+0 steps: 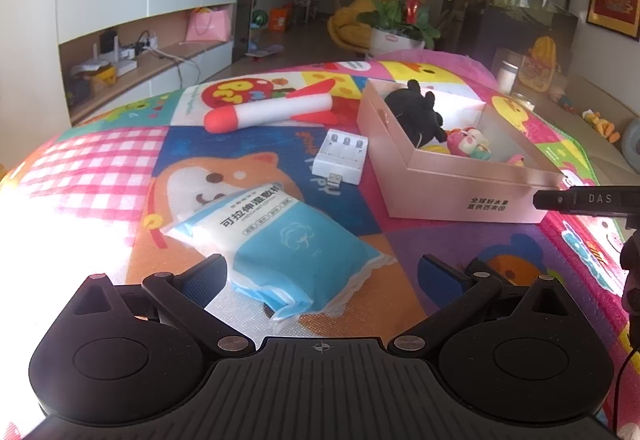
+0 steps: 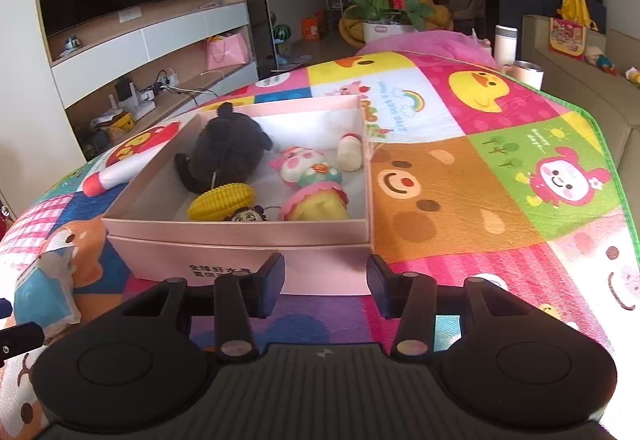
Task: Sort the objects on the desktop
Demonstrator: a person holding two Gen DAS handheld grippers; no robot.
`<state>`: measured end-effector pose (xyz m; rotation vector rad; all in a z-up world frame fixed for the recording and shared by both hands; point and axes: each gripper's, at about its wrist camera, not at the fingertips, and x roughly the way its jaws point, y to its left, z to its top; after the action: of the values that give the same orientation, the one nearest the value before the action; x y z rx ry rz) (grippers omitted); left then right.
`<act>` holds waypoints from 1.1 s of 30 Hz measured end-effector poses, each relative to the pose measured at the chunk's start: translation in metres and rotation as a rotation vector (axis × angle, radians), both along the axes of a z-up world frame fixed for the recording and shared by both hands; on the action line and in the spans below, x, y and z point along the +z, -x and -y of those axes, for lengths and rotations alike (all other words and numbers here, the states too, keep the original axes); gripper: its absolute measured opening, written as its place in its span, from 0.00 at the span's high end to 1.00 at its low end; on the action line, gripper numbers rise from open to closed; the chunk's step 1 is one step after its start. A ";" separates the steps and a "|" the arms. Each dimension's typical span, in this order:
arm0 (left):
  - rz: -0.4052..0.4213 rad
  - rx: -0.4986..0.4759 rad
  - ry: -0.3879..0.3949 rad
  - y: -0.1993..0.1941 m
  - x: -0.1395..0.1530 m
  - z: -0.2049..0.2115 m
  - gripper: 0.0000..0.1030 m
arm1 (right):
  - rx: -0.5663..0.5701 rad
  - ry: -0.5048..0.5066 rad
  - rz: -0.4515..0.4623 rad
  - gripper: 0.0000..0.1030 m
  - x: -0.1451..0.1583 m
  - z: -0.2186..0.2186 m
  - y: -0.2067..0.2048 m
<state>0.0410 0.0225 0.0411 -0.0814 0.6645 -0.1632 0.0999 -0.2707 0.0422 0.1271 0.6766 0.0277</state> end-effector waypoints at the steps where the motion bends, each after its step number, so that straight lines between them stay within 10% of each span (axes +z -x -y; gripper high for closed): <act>1: 0.001 -0.003 0.000 0.000 0.000 0.001 0.00 | 0.018 -0.023 -0.009 0.53 0.000 0.003 0.002; 15: 0.066 -0.026 -0.030 0.010 0.009 0.009 0.00 | 0.424 -0.015 -0.108 0.47 -0.015 -0.059 0.075; 21: 0.065 -0.070 -0.027 0.011 0.008 0.020 0.00 | 0.280 0.184 -0.048 0.46 -0.019 -0.047 0.077; 33: 0.059 -0.334 -0.079 -0.003 -0.005 0.089 0.00 | 0.087 -0.032 -0.059 0.21 -0.026 0.005 0.078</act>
<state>0.0444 -0.0670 0.0365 0.1115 0.6213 -0.4585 0.0223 -0.2756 0.0164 0.1296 0.7403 0.1182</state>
